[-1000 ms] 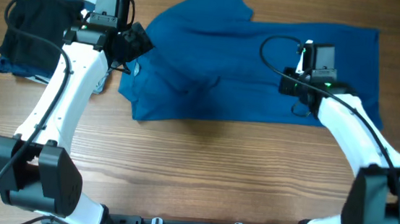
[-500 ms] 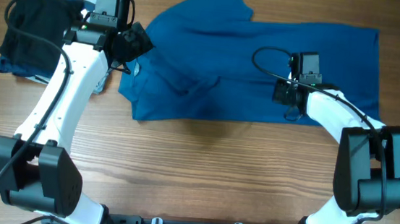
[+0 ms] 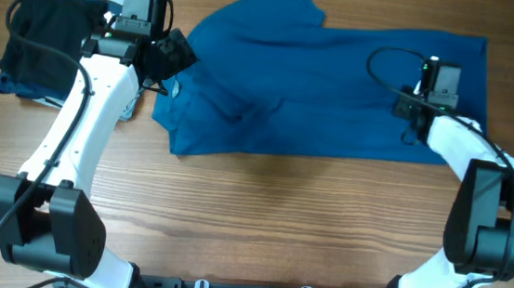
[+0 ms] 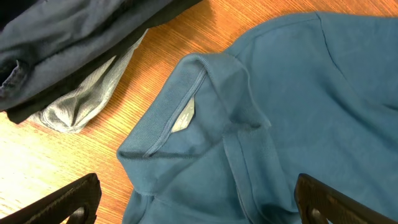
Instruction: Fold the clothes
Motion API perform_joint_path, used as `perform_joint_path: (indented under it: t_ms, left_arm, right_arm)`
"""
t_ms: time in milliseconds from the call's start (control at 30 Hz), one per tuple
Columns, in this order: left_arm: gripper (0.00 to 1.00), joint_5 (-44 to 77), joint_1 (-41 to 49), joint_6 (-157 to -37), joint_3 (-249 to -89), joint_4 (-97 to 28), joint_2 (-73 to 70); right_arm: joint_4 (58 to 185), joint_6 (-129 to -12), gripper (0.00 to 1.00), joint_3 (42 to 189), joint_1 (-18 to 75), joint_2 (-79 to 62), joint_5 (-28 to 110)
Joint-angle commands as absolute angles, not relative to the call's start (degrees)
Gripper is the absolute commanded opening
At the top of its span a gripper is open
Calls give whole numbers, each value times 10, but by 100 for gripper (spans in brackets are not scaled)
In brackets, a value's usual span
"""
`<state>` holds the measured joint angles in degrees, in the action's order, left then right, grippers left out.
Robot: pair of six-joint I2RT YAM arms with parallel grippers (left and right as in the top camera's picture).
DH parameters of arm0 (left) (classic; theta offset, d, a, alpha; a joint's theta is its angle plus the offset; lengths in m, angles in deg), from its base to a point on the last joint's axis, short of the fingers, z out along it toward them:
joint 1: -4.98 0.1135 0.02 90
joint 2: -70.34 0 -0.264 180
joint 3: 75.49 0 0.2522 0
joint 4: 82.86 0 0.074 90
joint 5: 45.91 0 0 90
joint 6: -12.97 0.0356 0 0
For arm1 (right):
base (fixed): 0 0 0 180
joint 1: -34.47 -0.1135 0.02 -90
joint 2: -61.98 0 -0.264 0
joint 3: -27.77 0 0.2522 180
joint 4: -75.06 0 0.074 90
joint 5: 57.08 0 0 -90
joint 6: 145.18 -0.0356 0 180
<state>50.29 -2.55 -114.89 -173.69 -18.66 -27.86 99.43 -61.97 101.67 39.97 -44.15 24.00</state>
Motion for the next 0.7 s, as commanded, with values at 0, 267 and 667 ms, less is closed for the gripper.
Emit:
perform_joint_path:
  t_ms: [0, 267, 667]
  left_arm:
    - [100, 511, -22, -1152, -1743, -187, -271]
    - [100, 511, -22, -1152, -1743, -187, -271]
    - [100, 511, -22, -1152, -1743, -187, -271]
  right_arm:
    - [1050, -611, 6, 1064, 406, -381, 284]
    - [1206, -683, 4, 1047, 429, -355, 274]
    - [1122, -672, 4, 1047, 457, -491, 273]
